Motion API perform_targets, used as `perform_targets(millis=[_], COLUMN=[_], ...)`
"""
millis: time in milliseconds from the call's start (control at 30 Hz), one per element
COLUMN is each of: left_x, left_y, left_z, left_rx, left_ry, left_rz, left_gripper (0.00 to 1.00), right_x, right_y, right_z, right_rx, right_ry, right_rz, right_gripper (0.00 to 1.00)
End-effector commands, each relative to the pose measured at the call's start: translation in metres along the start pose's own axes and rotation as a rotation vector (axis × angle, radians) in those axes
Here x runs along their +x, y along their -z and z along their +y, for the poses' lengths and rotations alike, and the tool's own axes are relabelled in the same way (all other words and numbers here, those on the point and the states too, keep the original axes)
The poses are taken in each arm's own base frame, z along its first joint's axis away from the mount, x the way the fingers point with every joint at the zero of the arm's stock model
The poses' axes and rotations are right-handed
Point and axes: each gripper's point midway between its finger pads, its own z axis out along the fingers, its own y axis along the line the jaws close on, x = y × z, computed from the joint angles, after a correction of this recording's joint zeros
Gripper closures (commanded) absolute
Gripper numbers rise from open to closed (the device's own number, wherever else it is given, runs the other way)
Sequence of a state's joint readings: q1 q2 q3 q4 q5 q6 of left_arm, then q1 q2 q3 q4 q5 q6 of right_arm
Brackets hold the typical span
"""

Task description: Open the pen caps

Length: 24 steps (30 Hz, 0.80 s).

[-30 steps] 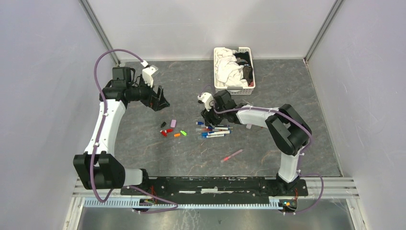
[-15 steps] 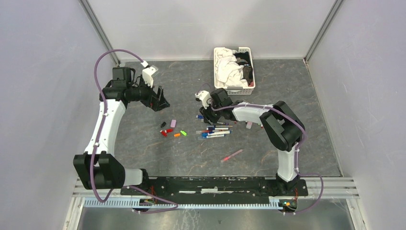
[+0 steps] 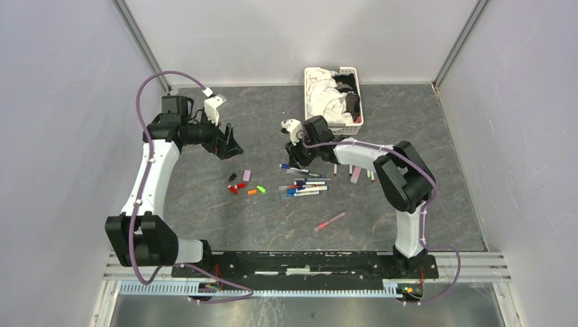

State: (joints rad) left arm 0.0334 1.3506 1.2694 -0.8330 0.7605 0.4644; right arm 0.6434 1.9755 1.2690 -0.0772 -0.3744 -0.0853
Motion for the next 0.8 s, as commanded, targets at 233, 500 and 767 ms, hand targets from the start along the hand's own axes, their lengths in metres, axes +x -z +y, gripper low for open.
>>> perform_targets(millis=[233,500,767], left_x=[0.0,-0.001,0.0], left_y=[-0.001,-0.001,-0.001], left_z=[-0.004,-0.006,-0.007], left_rx=[0.034,0.045,0.05], left_ry=[-0.031,-0.029,-0.033], left_rz=[-0.01,-0.011,-0.007], left_gripper=[0.0,0.0,0.0], right_x=[0.01,0.035,0.061], right_y=[-0.005,-0.005,0.0], right_z=[-0.007,-0.023,-0.022], right_rx=[0.012,0.099,0.12], right_ry=[0.014,0.035,0.025], right_rz=[0.026,0.095,0.118], right_gripper=[0.64,0.67,0.64])
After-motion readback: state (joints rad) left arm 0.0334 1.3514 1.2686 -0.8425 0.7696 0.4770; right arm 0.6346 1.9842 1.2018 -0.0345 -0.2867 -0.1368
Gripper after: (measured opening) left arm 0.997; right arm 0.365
